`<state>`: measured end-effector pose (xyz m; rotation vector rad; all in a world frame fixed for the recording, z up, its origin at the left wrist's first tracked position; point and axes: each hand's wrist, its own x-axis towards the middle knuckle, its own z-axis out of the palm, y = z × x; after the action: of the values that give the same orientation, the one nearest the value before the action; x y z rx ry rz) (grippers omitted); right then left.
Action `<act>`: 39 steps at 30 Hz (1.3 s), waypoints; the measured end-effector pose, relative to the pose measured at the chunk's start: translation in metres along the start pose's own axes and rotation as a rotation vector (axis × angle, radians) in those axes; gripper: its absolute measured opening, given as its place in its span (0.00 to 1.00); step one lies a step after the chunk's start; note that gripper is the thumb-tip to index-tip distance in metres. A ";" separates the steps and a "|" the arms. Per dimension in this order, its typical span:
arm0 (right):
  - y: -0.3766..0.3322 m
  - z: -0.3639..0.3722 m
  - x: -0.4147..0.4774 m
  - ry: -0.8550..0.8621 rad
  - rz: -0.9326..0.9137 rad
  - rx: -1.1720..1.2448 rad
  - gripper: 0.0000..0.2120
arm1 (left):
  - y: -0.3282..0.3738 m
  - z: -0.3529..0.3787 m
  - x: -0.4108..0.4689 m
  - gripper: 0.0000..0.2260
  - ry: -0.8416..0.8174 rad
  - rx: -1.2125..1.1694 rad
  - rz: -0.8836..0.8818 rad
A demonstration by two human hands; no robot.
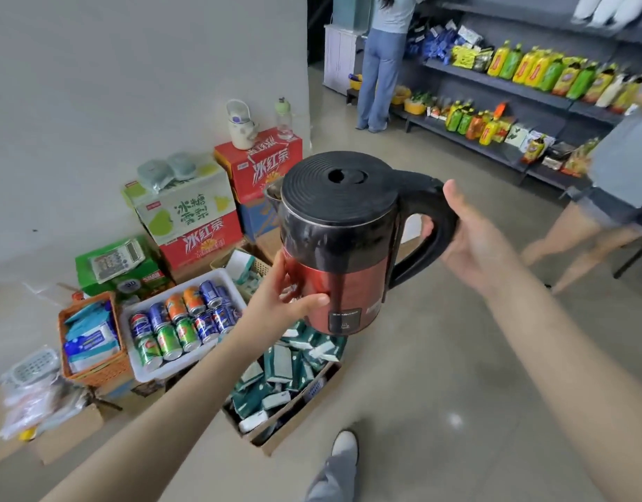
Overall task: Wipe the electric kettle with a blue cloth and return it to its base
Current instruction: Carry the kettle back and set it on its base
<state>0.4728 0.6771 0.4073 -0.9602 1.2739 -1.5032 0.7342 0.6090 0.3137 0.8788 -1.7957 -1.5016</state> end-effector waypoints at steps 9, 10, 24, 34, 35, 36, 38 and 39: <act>-0.024 -0.140 0.201 -0.012 0.043 0.016 0.15 | -0.006 0.080 0.227 0.39 0.092 -0.029 -0.040; -0.027 -0.155 0.222 -0.002 0.048 0.025 0.15 | -0.006 0.087 0.252 0.40 0.101 -0.030 -0.047; -0.033 -0.390 0.538 -0.168 0.119 0.033 0.24 | -0.027 0.239 0.570 0.34 0.319 -0.129 -0.166; 0.004 -0.454 0.739 -0.270 0.243 0.092 0.11 | -0.074 0.261 0.735 0.42 0.444 -0.184 -0.338; 0.012 -0.457 0.755 -0.267 0.261 0.091 0.10 | -0.082 0.261 0.748 0.43 0.446 -0.190 -0.353; 0.021 -0.459 0.772 -0.262 0.274 0.076 0.10 | -0.091 0.261 0.761 0.43 0.452 -0.195 -0.371; 0.041 -0.464 0.805 -0.275 0.285 0.074 0.12 | -0.108 0.259 0.789 0.41 0.468 -0.197 -0.400; 0.052 -0.466 0.822 -0.273 0.303 0.073 0.13 | -0.118 0.258 0.802 0.41 0.463 -0.203 -0.421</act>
<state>-0.1899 0.0135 0.2825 -0.8486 1.1032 -1.1348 0.0725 0.0868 0.1975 1.4242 -1.1488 -1.5315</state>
